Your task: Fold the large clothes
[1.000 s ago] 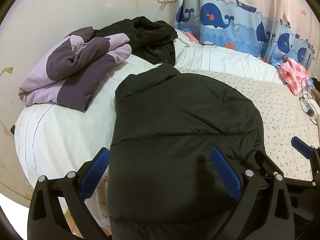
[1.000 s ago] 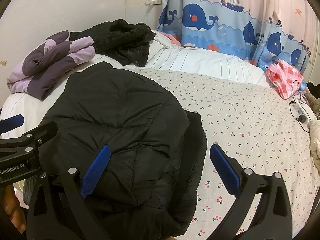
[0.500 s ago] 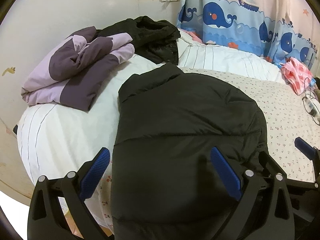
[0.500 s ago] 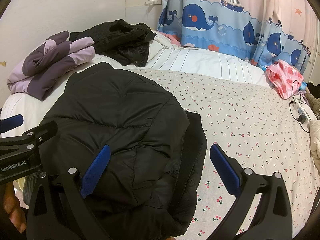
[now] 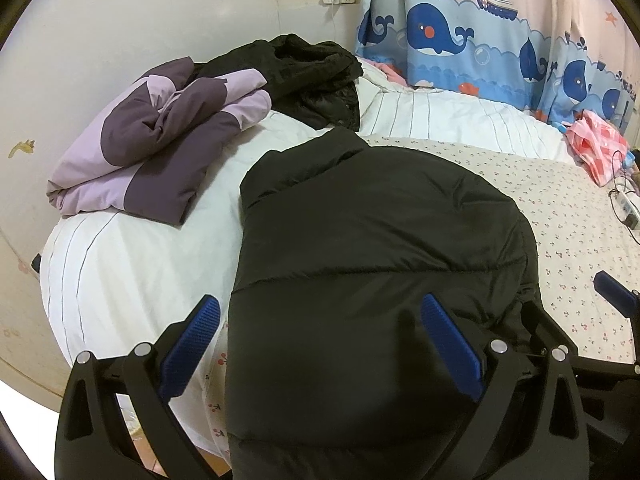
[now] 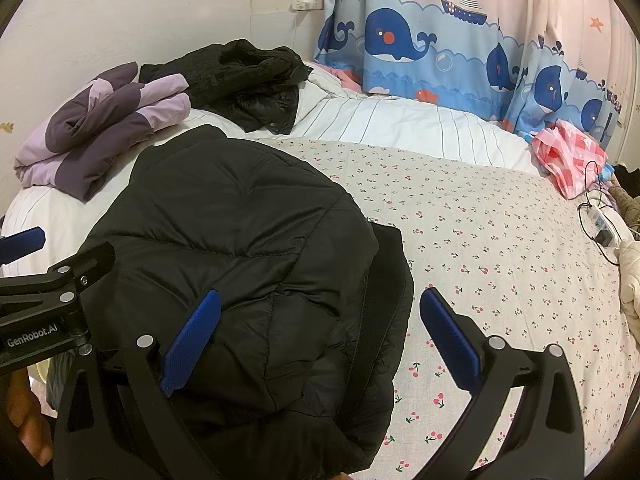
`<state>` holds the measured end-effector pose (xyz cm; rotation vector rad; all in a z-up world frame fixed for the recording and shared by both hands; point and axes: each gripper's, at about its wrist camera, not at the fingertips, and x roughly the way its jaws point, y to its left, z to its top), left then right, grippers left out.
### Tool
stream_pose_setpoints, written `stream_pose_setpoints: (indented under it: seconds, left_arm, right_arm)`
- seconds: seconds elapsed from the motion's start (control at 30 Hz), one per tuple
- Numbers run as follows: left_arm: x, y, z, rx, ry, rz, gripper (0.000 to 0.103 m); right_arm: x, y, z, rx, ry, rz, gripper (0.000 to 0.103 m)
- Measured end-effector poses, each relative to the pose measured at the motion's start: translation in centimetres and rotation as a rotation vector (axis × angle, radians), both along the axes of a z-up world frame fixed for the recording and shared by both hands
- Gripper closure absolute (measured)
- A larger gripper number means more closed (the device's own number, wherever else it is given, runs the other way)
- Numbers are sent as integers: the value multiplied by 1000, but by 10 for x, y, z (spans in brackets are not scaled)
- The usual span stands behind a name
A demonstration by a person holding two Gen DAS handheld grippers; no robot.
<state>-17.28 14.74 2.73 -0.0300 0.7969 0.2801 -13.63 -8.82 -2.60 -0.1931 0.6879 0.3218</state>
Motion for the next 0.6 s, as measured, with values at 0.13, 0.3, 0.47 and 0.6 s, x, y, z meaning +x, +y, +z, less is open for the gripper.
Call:
stream_pose_setpoints:
  seconds: [0.13,0.3,0.47,0.6]
  left_arm:
    - [0,0,0,6,-2,1,7]
    - [2,0,-2,0,16,-1,7]
    - [2,3,-3,-15,9,-8,7]
    - [-4,6,2,-16,-56,1,7]
  right_arm:
    - [0,0,0,1,1,0,7]
    - [1,3,-2,-11,0,1,7]
    - [0,3,-2,-7,0,1,7]
    - [-2,3,0,9,-11,-7,7]
